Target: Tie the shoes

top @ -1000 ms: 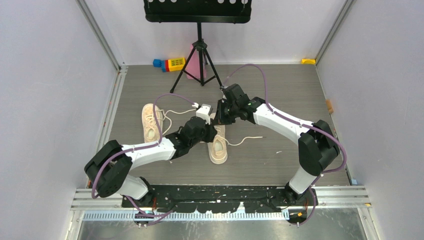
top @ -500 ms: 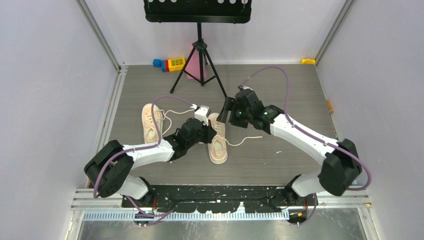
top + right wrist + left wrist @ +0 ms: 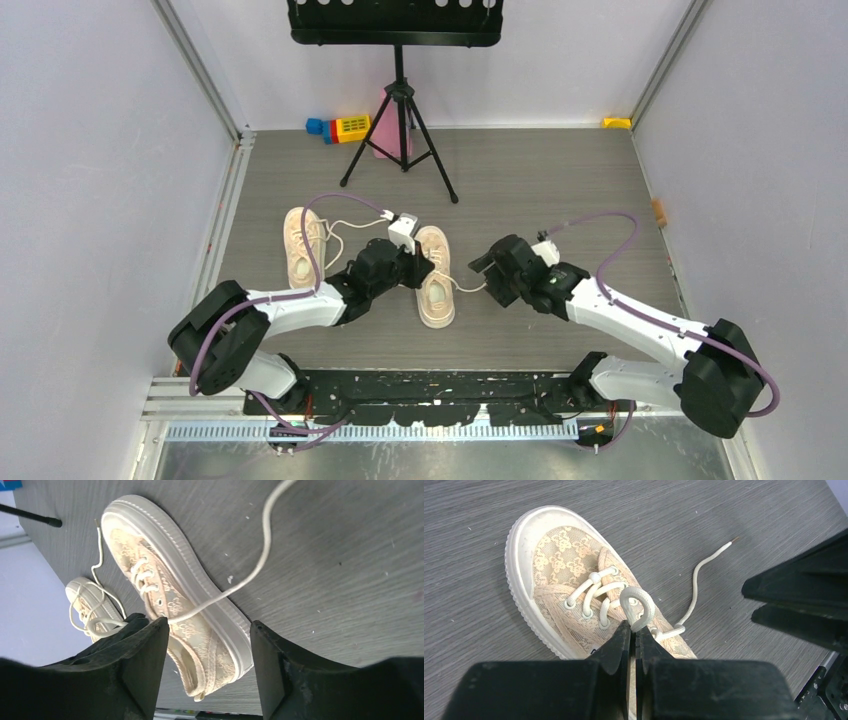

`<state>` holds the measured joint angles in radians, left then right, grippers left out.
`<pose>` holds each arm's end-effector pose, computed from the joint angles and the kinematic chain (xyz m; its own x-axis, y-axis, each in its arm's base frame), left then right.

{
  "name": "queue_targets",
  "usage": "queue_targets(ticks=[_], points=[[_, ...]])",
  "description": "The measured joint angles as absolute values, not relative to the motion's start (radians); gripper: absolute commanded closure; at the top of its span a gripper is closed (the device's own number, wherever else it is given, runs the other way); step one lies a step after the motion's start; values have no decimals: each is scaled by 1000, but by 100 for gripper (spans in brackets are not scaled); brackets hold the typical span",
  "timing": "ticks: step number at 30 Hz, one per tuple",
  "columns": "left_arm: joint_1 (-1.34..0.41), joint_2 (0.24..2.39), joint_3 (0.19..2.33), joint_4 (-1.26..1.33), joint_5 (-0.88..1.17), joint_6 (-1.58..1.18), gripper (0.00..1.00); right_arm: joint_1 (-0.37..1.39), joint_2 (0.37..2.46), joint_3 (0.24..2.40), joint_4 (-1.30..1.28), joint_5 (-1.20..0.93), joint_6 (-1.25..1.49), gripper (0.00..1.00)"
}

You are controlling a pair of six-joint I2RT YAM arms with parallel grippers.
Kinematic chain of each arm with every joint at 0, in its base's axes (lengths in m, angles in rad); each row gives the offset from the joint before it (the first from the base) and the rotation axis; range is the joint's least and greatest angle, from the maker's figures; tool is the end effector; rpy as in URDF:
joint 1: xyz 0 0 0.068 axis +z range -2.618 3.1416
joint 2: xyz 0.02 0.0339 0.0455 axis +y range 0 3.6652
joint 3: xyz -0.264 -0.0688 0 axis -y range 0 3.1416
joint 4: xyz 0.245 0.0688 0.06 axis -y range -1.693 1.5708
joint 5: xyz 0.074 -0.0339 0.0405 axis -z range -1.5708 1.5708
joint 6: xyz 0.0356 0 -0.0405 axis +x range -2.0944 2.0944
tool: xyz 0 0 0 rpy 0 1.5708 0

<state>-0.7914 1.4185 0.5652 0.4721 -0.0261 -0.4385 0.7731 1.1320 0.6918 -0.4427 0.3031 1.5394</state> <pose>0.2031 -0.2042 0.1885 -0.5314 -0.0660 -0.8445 0.5174 0.7641 -0.3853 0.1675 0.1486 0.2189 -0.5480 0.7981 -0.2504 0.5360 0.5649 0.6274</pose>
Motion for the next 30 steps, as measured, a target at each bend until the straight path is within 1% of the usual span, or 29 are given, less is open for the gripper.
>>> queue_targets(ticks=[2,5,11,17,18,21,23,24,30], points=[[-785,1419,562,477,-17,-439,100,798,1135,662,-431,314,1621,40],[-777,1419,558,479,6,-439,100,824,1161,619,-379,320,1740,40],[-764,1417,558,478,41,-437,100,852,1304,601,-279,320,1879,39],[-752,1396,545,477,67,-425,100,871,1391,570,-130,325,1988,44],[-752,1391,542,477,69,-418,100,871,1408,569,-113,330,2000,47],[-752,1385,537,477,73,-406,100,871,1447,569,-79,341,2023,69],[-752,1385,534,477,73,-401,100,871,1458,569,-68,353,2034,98],[-752,1385,534,477,74,-399,100,871,1459,569,-68,362,2038,100],[-752,1385,537,456,73,-392,100,854,1405,569,-115,422,2002,100]])
